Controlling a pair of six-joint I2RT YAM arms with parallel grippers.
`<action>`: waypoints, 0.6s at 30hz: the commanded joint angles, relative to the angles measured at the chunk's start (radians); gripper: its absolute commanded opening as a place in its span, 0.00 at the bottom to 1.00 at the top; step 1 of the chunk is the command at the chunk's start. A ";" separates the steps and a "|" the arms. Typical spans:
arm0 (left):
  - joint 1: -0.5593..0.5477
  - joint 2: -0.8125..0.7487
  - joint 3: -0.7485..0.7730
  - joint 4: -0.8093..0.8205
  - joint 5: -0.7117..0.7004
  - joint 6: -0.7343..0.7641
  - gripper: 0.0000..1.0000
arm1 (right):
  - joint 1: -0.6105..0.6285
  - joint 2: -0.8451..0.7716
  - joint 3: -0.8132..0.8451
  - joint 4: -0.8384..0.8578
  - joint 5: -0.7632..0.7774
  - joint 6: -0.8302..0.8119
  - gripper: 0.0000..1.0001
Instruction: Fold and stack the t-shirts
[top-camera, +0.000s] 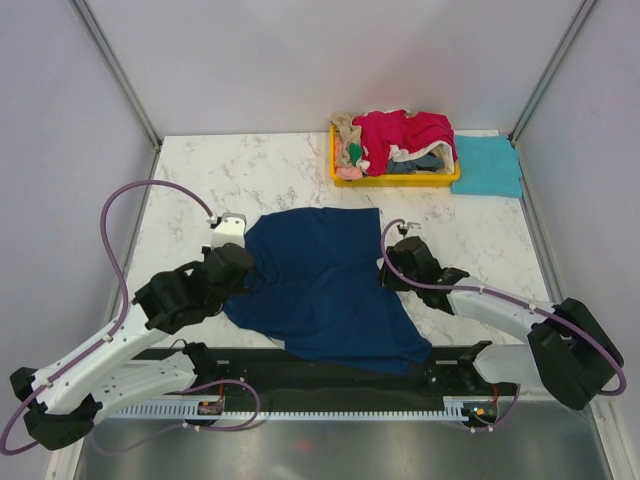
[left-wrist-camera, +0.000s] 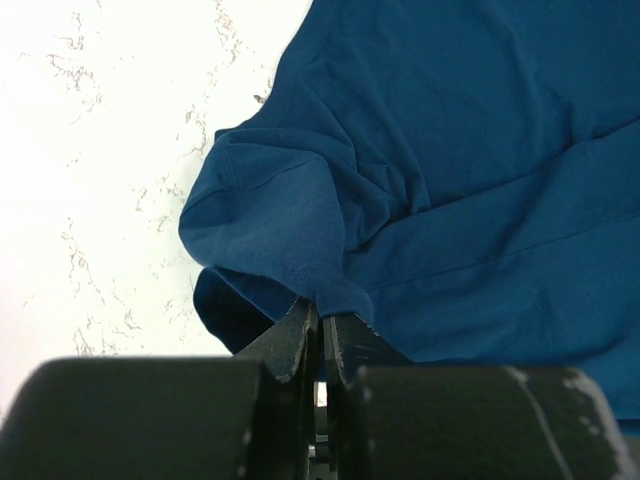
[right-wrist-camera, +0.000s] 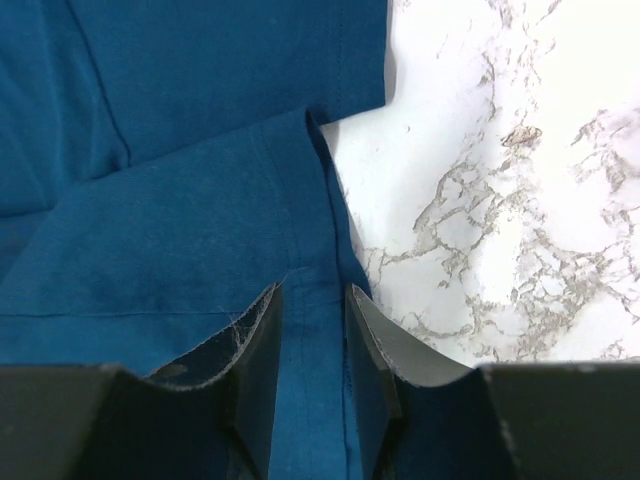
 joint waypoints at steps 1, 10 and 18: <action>0.000 0.002 0.000 0.030 -0.003 -0.024 0.06 | 0.007 -0.026 -0.004 -0.018 0.023 -0.010 0.39; 0.000 0.001 -0.001 0.028 -0.003 -0.025 0.06 | 0.011 0.031 -0.009 0.016 0.015 -0.007 0.37; 0.000 0.001 -0.003 0.030 -0.001 -0.025 0.06 | 0.013 0.061 -0.012 0.045 0.007 -0.007 0.34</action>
